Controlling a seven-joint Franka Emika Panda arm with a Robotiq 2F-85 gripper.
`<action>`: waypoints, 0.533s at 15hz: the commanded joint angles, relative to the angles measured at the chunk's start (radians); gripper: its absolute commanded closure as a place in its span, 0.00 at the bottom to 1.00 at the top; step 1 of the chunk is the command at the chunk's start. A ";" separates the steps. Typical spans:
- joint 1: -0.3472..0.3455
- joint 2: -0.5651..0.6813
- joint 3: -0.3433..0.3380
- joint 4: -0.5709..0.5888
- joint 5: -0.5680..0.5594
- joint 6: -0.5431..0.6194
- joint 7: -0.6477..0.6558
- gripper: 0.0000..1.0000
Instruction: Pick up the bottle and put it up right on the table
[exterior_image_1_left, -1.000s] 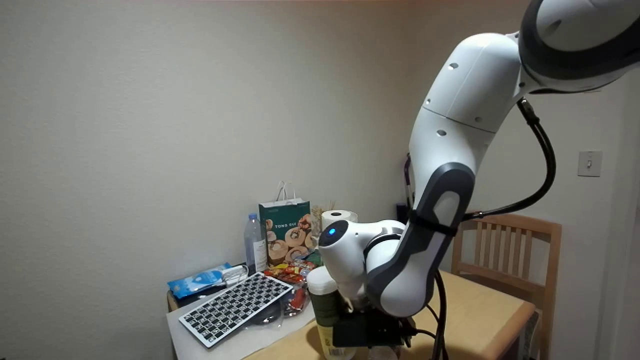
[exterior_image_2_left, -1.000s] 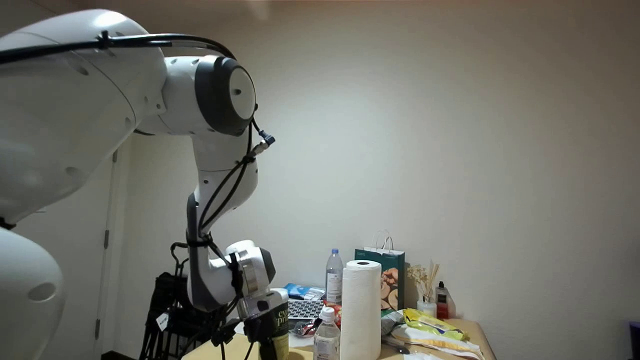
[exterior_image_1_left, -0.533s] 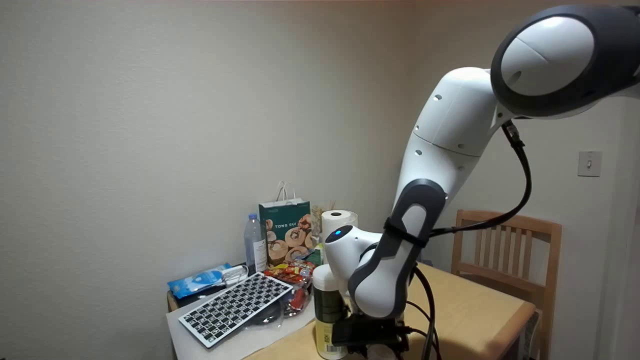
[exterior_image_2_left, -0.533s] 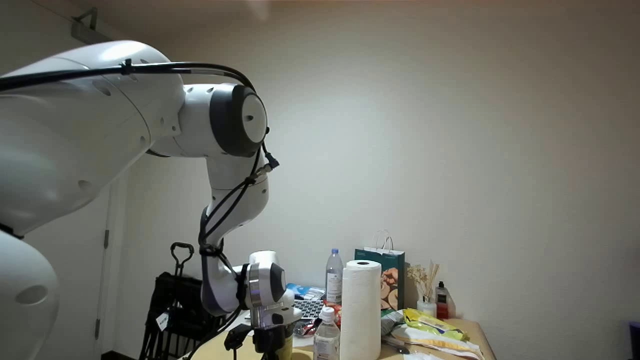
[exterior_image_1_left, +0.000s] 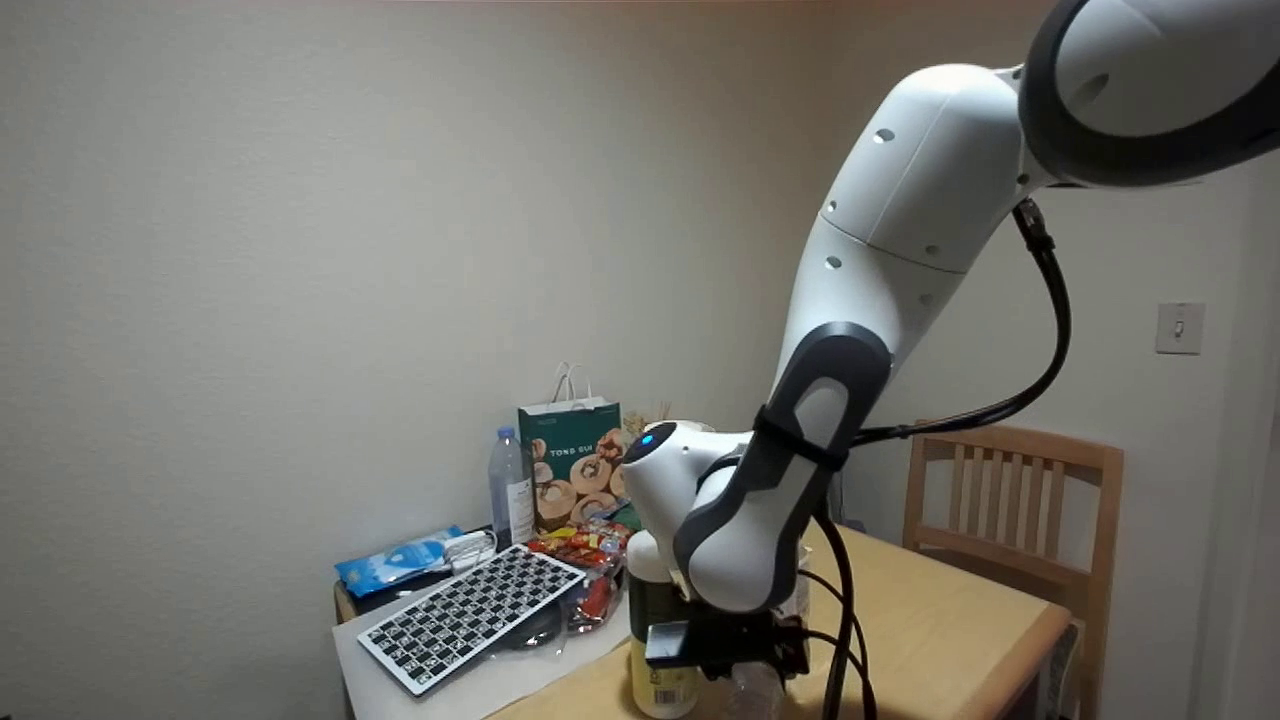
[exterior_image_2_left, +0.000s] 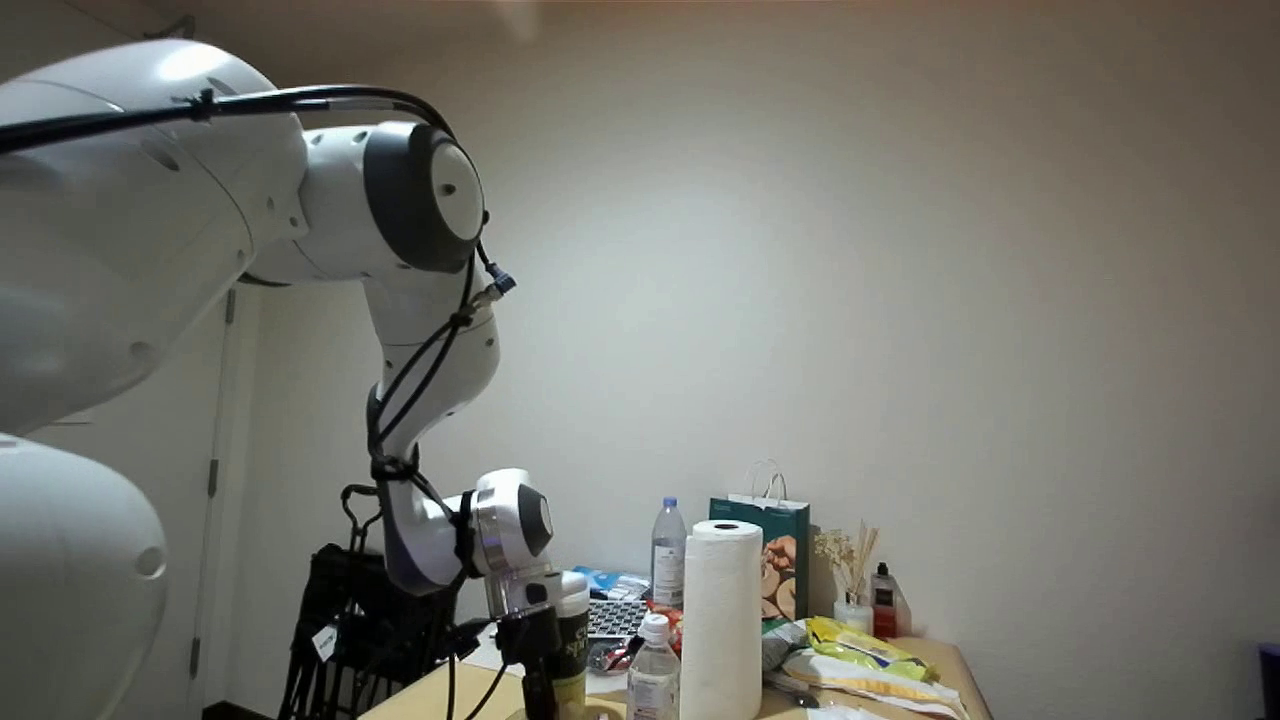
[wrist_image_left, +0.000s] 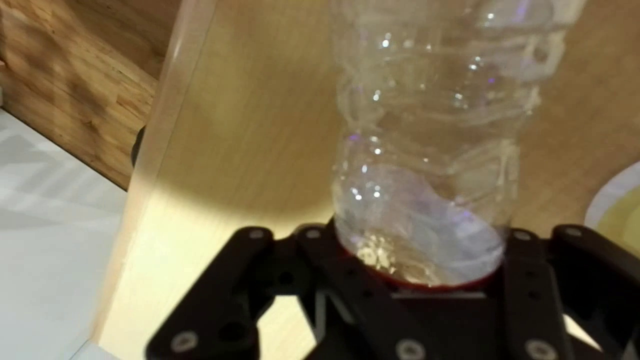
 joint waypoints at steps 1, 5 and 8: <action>0.079 -0.163 -0.032 -0.117 -0.093 -0.073 0.121 0.92; 0.126 -0.307 -0.003 -0.177 -0.261 -0.230 0.331 0.93; 0.106 -0.386 0.073 -0.196 -0.331 -0.379 0.465 0.93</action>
